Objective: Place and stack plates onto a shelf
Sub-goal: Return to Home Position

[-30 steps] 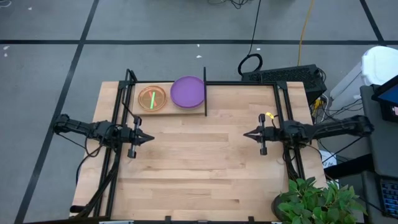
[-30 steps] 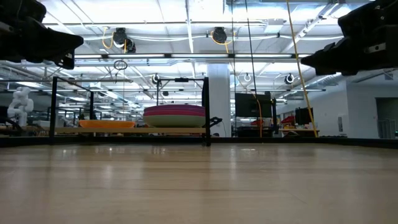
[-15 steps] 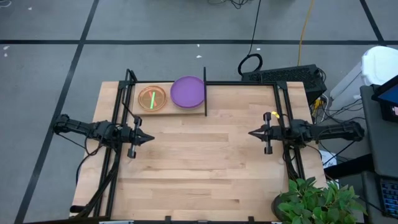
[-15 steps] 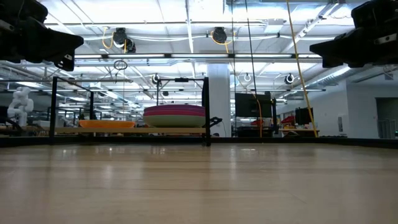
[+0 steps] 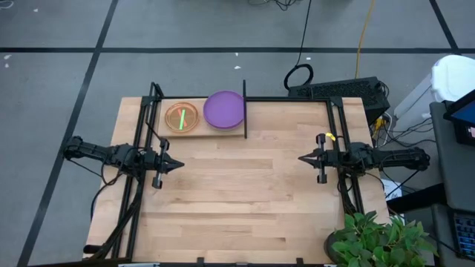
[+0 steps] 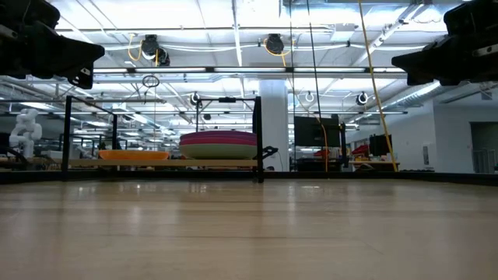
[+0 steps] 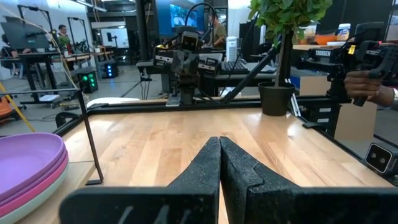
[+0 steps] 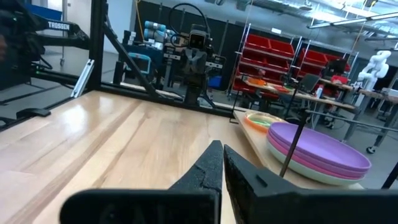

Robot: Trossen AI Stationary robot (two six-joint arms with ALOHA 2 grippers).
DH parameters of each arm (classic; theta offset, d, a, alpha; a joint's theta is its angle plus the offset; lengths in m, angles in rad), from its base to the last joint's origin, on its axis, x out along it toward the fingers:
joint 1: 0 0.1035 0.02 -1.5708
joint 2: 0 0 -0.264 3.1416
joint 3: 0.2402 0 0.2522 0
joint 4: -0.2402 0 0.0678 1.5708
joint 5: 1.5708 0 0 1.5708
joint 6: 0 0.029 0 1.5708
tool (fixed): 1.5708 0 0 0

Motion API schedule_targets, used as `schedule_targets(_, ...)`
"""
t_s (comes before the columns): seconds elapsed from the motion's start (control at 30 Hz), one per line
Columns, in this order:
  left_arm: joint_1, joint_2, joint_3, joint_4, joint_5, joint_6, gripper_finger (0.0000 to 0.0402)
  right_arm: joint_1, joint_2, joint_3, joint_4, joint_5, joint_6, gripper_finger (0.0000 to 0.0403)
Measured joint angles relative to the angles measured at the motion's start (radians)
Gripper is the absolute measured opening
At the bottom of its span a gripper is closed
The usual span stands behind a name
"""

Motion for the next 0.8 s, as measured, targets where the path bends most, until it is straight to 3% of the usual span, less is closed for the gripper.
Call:
schedule_targets(0.6, 0.0, 0.0, -0.001, -0.004, 0.025, 0.01, 0.0003, 0.0, 0.001, 0.0, -0.003, -0.005, -0.008, 0.0)
schedule_targets(0.8, 0.008, 0.0, -0.001, -0.005, 0.027, 0.076, 0.0003, 0.0, 0.001, 0.0, -0.003, -0.005, -0.008, 0.0)
